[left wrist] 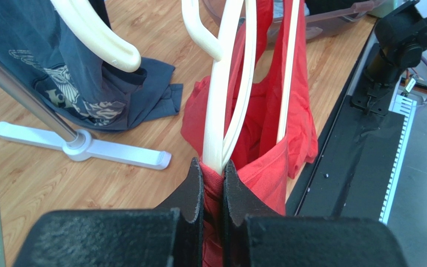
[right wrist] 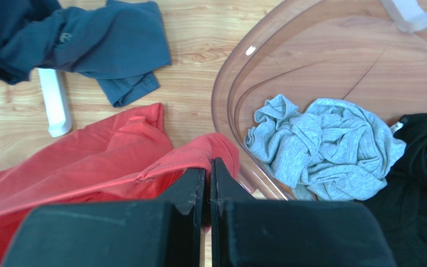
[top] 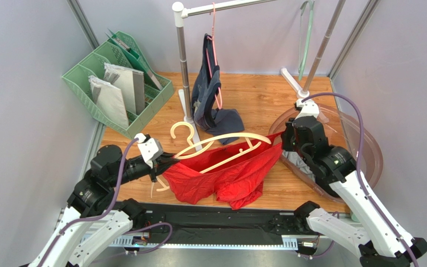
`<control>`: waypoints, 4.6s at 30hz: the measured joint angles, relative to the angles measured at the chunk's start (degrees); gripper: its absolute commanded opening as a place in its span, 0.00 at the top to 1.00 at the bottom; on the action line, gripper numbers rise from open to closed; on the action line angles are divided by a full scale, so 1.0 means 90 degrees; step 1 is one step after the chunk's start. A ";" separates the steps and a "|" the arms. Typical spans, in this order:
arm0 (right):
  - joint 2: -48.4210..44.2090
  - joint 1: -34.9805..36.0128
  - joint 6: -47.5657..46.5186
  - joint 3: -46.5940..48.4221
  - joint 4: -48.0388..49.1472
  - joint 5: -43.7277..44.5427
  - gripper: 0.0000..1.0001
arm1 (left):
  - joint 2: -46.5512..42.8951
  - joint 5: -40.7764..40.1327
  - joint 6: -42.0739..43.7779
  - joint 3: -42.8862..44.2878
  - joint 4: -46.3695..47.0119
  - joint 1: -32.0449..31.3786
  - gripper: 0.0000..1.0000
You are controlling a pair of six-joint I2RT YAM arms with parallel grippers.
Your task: Place the tank top on the hanger
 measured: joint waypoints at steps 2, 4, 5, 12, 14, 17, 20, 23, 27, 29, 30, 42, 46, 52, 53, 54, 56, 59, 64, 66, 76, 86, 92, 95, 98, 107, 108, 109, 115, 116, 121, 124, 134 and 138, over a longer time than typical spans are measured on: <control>-0.0017 0.0000 -0.0036 0.0250 -0.0165 -0.0078 1.00 | 0.0092 -0.0075 0.0000 0.0000 0.0000 0.0000 1.00; -0.0044 0.0000 -0.0056 0.0493 -0.0306 -0.0165 1.00 | 0.0204 -0.0141 0.0002 0.0000 0.0002 0.0000 1.00; -0.0056 0.0000 -0.0061 0.0595 -0.0357 -0.0204 1.00 | 0.0282 -0.0170 0.0002 0.0000 0.0000 0.0000 1.00; -0.0066 0.0000 -0.0124 0.1124 -0.0622 -0.0544 1.00 | 0.0702 -0.0347 0.0005 0.0000 -0.0005 -0.0024 1.00; 0.0002 0.0000 -0.0151 0.1270 -0.0678 -0.0641 1.00 | 0.0724 -0.0410 0.0005 0.0000 -0.0005 -0.0049 1.00; 0.0097 0.0015 -0.0170 0.1435 -0.0695 -0.0816 1.00 | 0.0804 -0.0491 0.0007 0.0002 -0.0002 -0.0117 1.00; 0.0199 0.0143 -0.0170 0.1569 -0.0704 -0.0933 1.00 | 0.0957 -0.0549 0.0010 0.0007 -0.0005 -0.0204 1.00; 0.0364 0.0301 -0.0170 0.1724 -0.0690 -0.0988 1.00 | 0.1110 -0.0634 0.0010 0.0015 -0.0007 -0.0316 1.00; 0.0670 0.0600 -0.0158 0.1916 -0.0549 -0.1030 1.00 | 0.1231 -0.0746 0.0007 0.0049 -0.0032 -0.0396 1.00; 0.0767 0.0794 -0.0141 0.1928 -0.0435 -0.1032 1.00 | 0.1260 -0.0789 0.0007 0.0070 -0.0039 -0.0403 1.00; 0.0818 0.0882 -0.0134 0.1928 -0.0393 -0.1030 1.00 | 0.1265 -0.0797 0.0007 0.0087 -0.0041 -0.0403 1.00; 0.1887 0.2402 -0.0049 0.2310 0.0046 -0.0610 1.00 | 0.1469 -0.0804 -0.0022 0.0182 0.0092 -0.0406 1.00; 0.1914 0.2832 -0.0039 0.2484 0.0117 -0.0420 1.00 | 0.1559 -0.1103 -0.0039 0.0182 0.0078 -0.0410 1.00; 0.1775 0.3514 0.0104 0.2531 0.0100 0.0075 1.00 | 0.1433 -0.1727 -0.0097 0.0187 0.0063 -0.0410 1.00; 0.1724 0.3655 0.0138 0.2531 0.0078 0.0182 1.00 | 0.1411 -0.1836 -0.0107 0.0194 0.0058 -0.0410 1.00; 0.1673 0.3779 0.0172 0.2531 0.0053 0.0257 1.00 | 0.1392 -0.1950 -0.0114 0.0194 0.0053 -0.0410 1.00; 0.1535 0.4080 0.0279 0.2511 -0.0046 0.0478 1.00 | 0.1355 -0.2147 -0.0117 0.0194 0.0034 -0.0410 1.00; 0.1319 0.4427 0.0483 0.2324 -0.0197 0.0741 1.00 | 0.1239 -0.2436 -0.0129 0.0194 -0.0029 -0.0415 1.00; 0.1166 0.4551 0.0818 0.1518 -0.0296 0.0860 1.00 | 0.0906 -0.2715 -0.0134 0.0194 -0.0095 -0.0418 1.00; 0.1188 0.4551 0.0903 0.1168 -0.0330 0.0799 0.96 | 0.0765 -0.2669 -0.0126 0.0194 -0.0126 -0.0418 1.00; 0.0942 0.4554 0.0663 0.0811 -0.0226 0.0136 0.00 | 0.0432 -0.1562 0.0104 0.0194 -0.0153 -0.0418 1.00; -0.0265 0.4554 -0.0452 0.1843 -0.0595 0.0180 0.00 | 0.0491 -0.0435 0.0328 0.0393 -0.0568 -0.0415 1.00; 0.0250 0.4452 -0.1294 0.2781 -0.0670 -0.0015 0.00 | 0.0792 0.0165 0.0457 0.0792 -0.0899 -0.0418 1.00; 0.0663 0.3949 -0.1659 0.2924 -0.0680 -0.0780 0.00 | 0.0845 0.0355 0.0474 0.0903 -0.1037 -0.0415 1.00; 0.1054 0.3507 -0.1953 0.2946 -0.0697 -0.1630 0.00 | 0.0937 0.0563 0.0491 0.1032 -0.1222 -0.0418 1.00; 0.1370 0.3383 -0.2574 0.2769 -0.0624 -0.3869 0.02 | 0.1107 0.0886 0.0515 0.1146 -0.1457 -0.0418 1.00; 0.1372 0.3383 -0.2616 0.2737 -0.0595 -0.4014 0.03 | 0.1107 0.0908 0.0517 0.1146 -0.1462 -0.0418 1.00; 0.1377 0.3383 -0.2659 0.2698 -0.0576 -0.4170 0.03 | 0.1107 0.0935 0.0522 0.1146 -0.1469 -0.0418 1.00; 0.1494 0.3179 -0.2810 0.2526 -0.0495 -0.4886 0.17 | 0.1107 0.1100 0.0539 0.1146 -0.1486 -0.0425 1.00; 0.1540 0.3118 -0.2824 0.2504 -0.0469 -0.5017 0.21 | 0.1107 0.1105 0.0542 0.1146 -0.1486 -0.0437 1.00; 0.1739 0.2990 -0.2883 0.2455 -0.0447 -0.5450 0.34 | 0.1052 0.1105 0.0561 0.1146 -0.1491 -0.0459 1.00; 0.1851 0.2953 -0.2895 0.2441 -0.0425 -0.5722 0.47 | 0.1032 0.1105 0.0583 0.1149 -0.1501 -0.0483 1.00; 0.1996 0.2866 -0.2909 0.2278 -0.0352 -0.5897 1.00 | 0.0984 0.1122 0.0658 0.1149 -0.1625 -0.0648 0.95; 0.1940 0.2871 -0.2912 0.2157 -0.0187 -0.5812 1.00 | 0.0942 0.0967 0.0648 0.1149 -0.1622 -0.0665 0.65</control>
